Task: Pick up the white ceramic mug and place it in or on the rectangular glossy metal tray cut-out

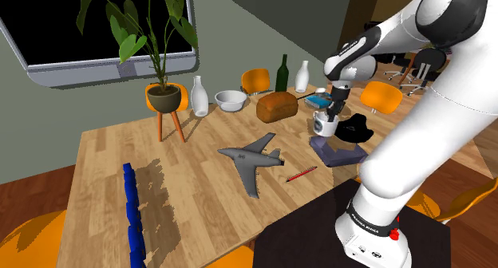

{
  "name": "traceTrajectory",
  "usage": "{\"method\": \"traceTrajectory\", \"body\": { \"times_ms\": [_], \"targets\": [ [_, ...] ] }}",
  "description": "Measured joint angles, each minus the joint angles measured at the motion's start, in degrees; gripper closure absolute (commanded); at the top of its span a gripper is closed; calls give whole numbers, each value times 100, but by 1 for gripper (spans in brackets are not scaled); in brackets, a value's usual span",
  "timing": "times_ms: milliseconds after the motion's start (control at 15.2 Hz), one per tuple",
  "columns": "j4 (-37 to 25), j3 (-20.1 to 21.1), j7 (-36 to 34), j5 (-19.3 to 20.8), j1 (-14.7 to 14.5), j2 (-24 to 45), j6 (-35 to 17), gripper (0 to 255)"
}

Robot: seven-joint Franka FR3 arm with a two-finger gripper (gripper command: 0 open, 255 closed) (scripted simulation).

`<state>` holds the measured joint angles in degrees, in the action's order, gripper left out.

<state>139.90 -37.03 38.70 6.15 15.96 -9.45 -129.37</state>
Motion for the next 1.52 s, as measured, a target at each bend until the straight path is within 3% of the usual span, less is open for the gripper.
{"method": "traceTrajectory", "body": {
  "times_ms": [462, 1518],
  "targets": [
    [-366, -610, 1058, -105, 344, 291, 97, 255],
    [-67, -657, 1992, -1276, 349, 1501, -1074, 255]
  ]
}}
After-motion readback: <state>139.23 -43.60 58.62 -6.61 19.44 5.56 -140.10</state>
